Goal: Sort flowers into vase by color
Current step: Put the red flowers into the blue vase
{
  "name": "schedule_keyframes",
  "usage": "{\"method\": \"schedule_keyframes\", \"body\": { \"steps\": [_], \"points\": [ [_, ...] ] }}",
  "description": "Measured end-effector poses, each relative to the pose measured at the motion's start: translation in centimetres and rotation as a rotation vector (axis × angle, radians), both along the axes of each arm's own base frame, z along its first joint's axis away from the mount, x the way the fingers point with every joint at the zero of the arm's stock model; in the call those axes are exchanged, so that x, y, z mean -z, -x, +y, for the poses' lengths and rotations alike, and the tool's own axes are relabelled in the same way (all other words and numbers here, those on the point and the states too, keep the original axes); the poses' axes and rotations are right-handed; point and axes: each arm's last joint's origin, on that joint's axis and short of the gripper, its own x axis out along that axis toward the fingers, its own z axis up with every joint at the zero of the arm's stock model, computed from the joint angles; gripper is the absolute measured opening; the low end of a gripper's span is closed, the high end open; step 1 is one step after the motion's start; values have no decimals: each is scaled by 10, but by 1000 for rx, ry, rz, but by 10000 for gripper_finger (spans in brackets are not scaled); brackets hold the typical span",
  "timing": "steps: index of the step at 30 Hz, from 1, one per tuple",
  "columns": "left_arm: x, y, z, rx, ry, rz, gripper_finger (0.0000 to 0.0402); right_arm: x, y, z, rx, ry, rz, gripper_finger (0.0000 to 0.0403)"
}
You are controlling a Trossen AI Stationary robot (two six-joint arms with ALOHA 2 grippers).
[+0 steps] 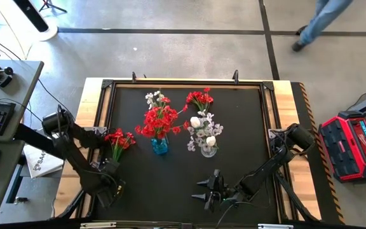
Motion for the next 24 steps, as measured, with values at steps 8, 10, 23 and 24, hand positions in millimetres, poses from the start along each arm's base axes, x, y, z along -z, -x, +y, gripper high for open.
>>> {"method": "schedule_keyframes", "body": {
  "steps": [8, 10, 23, 24],
  "points": [
    [-7, -6, -1, 60, 17, -27, 171, 0, 0, 0, 0, 0, 0, 204],
    [-8, -7, -1, 70, 30, -36, 157, 0, 0, 0, 1, 0, 0, 204],
    [-11, -8, -4, 175, 84, -42, 7, -13, 8, 21, -113, 2, -105, 204],
    [-11, -8, -4, 174, 84, -41, 6, -15, 9, 23, -127, 6, -121, 204]
  ]
}}
